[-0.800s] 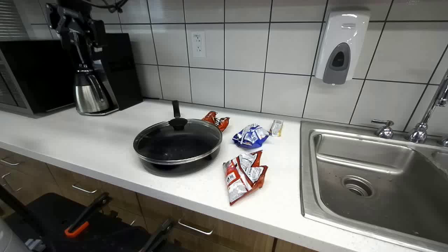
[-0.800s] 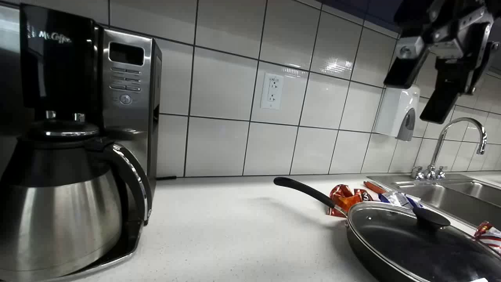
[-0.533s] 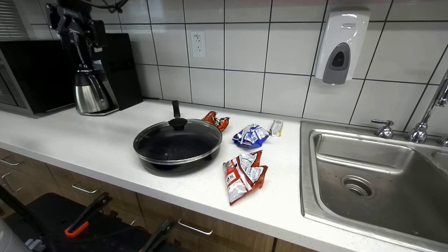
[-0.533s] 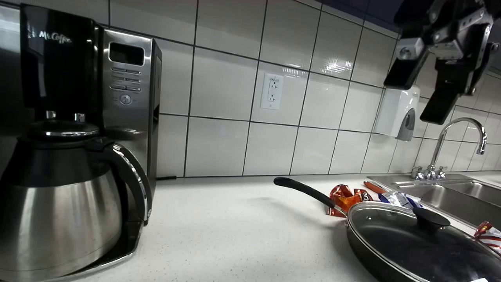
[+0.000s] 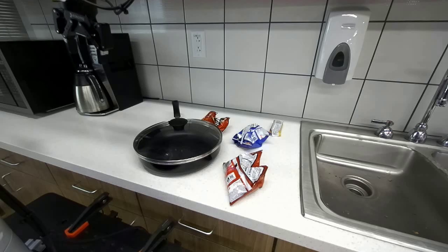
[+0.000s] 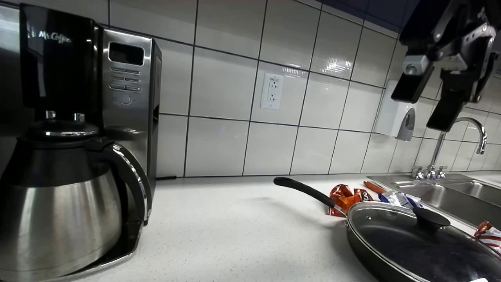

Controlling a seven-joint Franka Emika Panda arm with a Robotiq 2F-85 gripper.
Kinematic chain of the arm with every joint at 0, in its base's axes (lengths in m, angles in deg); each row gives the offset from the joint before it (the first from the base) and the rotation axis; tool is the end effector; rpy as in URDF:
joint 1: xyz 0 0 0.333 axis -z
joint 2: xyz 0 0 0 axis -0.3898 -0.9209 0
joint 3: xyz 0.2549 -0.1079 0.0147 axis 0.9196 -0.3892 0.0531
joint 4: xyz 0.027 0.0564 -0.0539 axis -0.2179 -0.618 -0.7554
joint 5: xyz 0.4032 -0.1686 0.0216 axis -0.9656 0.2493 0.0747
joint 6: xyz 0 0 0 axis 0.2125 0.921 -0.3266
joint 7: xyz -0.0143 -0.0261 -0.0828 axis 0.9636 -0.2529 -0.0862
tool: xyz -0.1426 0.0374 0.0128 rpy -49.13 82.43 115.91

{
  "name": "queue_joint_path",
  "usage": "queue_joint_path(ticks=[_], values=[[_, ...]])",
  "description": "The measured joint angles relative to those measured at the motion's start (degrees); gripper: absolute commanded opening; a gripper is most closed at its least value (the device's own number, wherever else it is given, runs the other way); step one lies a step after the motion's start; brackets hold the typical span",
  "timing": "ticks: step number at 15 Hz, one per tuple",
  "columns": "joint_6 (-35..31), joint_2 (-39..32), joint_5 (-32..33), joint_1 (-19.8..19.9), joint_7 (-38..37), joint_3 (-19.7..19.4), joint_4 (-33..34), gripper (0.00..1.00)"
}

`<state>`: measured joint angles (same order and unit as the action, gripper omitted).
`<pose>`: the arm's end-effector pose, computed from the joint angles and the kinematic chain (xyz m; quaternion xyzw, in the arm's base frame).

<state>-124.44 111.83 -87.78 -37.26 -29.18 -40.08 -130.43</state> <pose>0.4391 0.2113 0.3630 -0.9890 -0.0745 -0.0327 0.1238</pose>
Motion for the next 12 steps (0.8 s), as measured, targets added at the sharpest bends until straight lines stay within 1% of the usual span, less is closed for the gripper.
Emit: queue_joint_path(ticks=[5, 12], values=[[-0.41, 1.07, 2.63, 2.75, -0.01, -0.98, -2.76, 1.0], [-3.45, 2.22, 6.77, 7.09, -0.15, -3.06, -6.76, 1.0]])
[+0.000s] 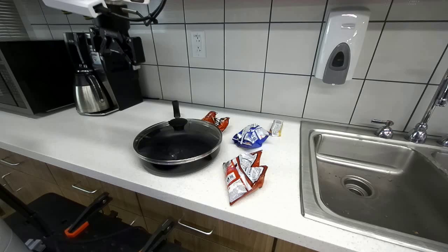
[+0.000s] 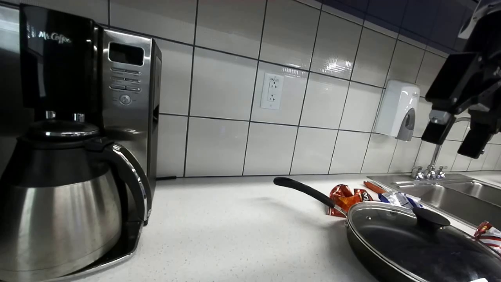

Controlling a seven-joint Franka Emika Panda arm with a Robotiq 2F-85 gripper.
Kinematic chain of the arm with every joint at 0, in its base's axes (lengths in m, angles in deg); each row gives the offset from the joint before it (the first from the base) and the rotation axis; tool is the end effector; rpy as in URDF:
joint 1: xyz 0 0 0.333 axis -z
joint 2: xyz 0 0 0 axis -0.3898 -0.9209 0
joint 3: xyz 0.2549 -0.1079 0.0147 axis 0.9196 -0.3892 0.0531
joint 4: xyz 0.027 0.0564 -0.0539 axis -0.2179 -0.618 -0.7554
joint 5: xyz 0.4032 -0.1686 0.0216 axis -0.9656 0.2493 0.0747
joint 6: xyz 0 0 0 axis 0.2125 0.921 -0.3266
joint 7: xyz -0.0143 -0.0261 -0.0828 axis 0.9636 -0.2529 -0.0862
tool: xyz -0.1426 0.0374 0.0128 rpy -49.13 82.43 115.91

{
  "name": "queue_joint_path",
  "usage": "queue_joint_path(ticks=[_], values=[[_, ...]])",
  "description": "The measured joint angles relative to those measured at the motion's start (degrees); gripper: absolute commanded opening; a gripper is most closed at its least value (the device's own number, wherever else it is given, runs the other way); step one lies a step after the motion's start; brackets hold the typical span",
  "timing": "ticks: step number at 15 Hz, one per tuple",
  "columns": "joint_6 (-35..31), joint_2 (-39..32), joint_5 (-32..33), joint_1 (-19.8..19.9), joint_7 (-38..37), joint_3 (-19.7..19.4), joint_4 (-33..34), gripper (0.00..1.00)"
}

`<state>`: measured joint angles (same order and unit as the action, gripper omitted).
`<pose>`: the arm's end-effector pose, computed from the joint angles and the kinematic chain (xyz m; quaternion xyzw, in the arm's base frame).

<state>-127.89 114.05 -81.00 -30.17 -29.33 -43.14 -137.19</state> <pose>0.4467 0.1138 0.3262 -0.9964 -0.0098 -0.0410 0.0741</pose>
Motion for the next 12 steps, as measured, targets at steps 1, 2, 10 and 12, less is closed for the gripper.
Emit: queue_joint_path(ticks=[1, 2, 10, 12], values=[[-0.56, 0.04, 0.48, 0.56, -0.01, -0.21, -0.55, 1.0], [-1.08, 0.05, 0.91, 1.03, -0.02, -0.47, -1.08, 1.0], [-8.26, -0.59, 4.89, 5.17, -1.5, -1.71, -5.3, 1.0], [-10.39, -1.33, 5.86, 6.0, -2.2, -1.76, -6.16, 1.0]])
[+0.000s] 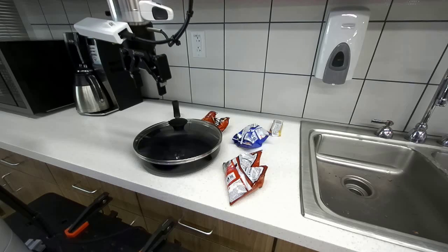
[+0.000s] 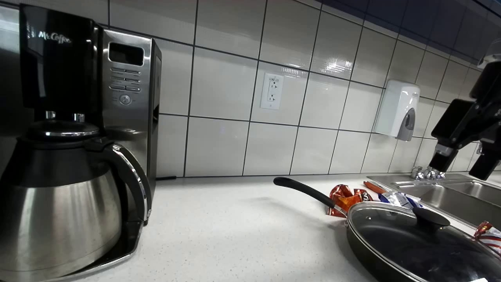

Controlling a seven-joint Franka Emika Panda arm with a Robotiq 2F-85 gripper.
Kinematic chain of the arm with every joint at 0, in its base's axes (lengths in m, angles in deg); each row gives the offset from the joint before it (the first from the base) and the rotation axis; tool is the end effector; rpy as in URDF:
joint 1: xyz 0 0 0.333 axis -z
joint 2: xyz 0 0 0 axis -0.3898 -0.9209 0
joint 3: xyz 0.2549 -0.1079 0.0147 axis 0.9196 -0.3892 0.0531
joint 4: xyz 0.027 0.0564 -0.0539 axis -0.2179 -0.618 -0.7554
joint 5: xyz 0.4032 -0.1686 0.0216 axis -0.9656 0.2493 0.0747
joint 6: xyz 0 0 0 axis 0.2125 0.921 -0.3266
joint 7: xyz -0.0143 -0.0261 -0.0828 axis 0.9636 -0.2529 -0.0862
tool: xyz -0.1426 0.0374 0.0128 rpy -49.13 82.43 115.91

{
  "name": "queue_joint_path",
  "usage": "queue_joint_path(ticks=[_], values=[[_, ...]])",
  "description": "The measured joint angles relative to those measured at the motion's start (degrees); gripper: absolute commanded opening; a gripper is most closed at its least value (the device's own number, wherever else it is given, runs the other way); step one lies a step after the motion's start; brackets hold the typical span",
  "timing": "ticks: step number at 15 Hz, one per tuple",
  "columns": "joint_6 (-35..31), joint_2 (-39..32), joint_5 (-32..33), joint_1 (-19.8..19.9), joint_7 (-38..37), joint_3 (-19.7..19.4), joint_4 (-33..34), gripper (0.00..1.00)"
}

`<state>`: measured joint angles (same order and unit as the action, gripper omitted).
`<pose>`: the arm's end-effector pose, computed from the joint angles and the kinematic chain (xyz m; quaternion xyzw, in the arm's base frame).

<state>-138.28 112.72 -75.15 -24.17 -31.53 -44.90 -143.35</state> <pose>0.4482 0.0420 0.2805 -0.9953 0.0532 -0.0736 0.0348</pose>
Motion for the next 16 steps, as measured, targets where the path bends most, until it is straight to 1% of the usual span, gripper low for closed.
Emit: queue_joint_path(ticks=[5, 12, 16], values=[[-4.27, -3.13, 1.96, 1.72, -2.12, -0.12, -1.43, 1.0], [-7.9, -8.8, 5.87, 4.19, -5.19, -0.43, -1.59, 1.0], [-9.37, -12.29, 8.02, 4.95, -6.98, -0.56, -1.27, 1.0]])
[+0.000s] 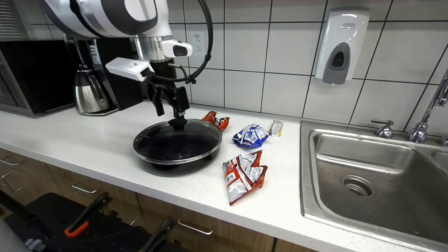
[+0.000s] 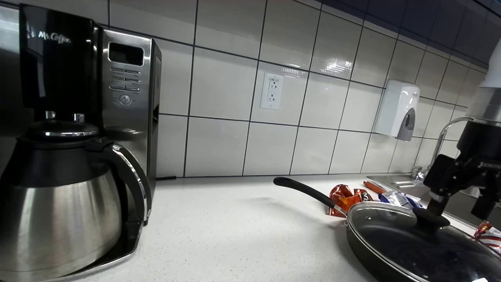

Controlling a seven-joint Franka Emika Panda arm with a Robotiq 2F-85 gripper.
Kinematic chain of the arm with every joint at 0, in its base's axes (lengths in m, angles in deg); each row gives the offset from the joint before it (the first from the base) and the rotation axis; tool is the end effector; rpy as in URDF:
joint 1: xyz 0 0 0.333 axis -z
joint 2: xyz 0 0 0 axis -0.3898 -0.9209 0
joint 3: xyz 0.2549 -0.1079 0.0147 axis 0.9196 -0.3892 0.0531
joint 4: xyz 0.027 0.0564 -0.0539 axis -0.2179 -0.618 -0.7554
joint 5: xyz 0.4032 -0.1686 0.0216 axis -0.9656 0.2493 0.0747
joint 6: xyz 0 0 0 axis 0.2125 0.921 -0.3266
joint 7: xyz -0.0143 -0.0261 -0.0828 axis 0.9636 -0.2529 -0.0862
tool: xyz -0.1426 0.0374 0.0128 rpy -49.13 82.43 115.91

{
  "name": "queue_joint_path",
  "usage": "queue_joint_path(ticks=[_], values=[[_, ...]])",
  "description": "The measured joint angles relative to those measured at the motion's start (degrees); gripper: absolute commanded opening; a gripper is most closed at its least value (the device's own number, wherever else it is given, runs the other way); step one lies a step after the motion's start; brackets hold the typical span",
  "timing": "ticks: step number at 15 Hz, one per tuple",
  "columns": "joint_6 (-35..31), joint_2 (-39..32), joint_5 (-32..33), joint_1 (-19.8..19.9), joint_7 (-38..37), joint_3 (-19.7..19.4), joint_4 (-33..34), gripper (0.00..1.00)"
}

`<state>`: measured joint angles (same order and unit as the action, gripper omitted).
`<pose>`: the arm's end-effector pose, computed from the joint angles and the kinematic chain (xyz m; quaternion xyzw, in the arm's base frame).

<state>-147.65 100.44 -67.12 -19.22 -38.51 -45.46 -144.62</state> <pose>0.4431 -0.0034 0.1915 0.9930 -0.1107 0.0414 0.0090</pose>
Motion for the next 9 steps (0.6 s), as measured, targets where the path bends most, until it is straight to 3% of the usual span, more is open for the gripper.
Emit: queue_joint_path(ticks=[9], values=[[-1.48, -7.11, 1.5, 0.02, -1.29, -0.83, 3.98, 1.0]])
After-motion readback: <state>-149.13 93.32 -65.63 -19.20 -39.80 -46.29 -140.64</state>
